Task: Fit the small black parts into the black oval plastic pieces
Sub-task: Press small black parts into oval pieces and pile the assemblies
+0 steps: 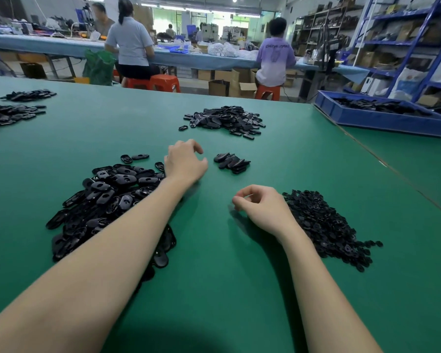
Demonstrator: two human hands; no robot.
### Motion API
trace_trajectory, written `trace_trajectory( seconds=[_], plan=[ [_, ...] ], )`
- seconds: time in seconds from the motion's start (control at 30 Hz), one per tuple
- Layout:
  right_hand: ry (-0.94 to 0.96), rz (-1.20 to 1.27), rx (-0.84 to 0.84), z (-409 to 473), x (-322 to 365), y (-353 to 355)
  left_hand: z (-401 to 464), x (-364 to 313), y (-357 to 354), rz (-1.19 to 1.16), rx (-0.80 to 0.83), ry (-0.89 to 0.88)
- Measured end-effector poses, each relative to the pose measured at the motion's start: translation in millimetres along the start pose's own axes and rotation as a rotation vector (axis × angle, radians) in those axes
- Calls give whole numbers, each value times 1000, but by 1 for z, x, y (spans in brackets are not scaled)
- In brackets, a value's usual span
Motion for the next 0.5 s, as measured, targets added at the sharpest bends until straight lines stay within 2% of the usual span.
trace_trajectory(
  seconds=[0.13, 0.27, 0.37, 0.5],
  plan=[
    [-12, -41, -1, 1, 0, -1, 11, 26, 31, 108, 40, 134],
    [-11, -80, -10, 2, -1, -1, 13, 39, 44, 279, 175, 231],
    [-12, -94, -18, 3, -1, -3, 9, 44, 46, 240, 249, 265],
    [-8, -117, -29, 3, 0, -4, 6, 45, 49, 160, 219, 259]
  ],
)
Point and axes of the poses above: each hand's wrist, its own z-axis towards the middle knuckle, its own y-axis out of the back of the hand, x = y × z, the point moved 2 cm from there along z, towards the middle knuckle, and after that the axes turned 6 degrees about x, right-handed, at the moved point
